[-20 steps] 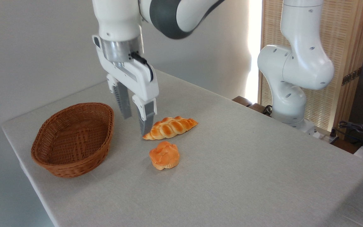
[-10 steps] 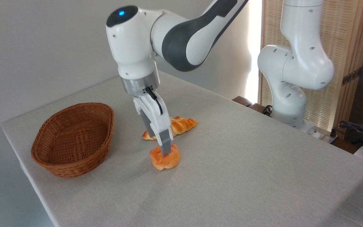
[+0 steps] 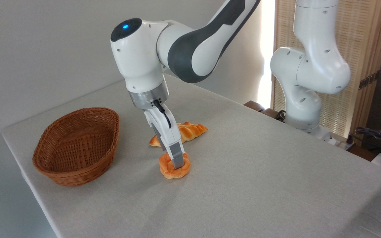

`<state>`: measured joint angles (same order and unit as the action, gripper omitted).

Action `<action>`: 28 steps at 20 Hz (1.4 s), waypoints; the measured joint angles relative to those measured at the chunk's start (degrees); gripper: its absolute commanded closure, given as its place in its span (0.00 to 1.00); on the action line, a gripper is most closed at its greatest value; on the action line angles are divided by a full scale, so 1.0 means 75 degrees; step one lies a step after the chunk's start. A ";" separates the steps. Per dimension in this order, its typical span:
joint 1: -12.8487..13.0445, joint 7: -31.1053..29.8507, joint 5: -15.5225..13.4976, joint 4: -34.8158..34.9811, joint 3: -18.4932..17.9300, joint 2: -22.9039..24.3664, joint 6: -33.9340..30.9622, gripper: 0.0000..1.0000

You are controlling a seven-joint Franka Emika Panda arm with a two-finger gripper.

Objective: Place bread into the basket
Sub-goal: 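Close the gripper on the round orange bun, then lift the bun and carry it over the wicker basket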

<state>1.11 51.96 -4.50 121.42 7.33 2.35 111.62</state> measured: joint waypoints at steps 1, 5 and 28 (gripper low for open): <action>0.0000 0.0000 0.0001 0.0000 0.0000 -0.0016 0.0000 0.73; -0.0007 0.0000 0.0030 0.0000 -0.0001 -0.0040 0.0003 0.80; -0.0003 -0.0001 -0.0861 -0.1813 0.0012 -0.0640 -0.0092 0.93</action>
<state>1.09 51.95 -10.95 107.82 7.42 -2.46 110.93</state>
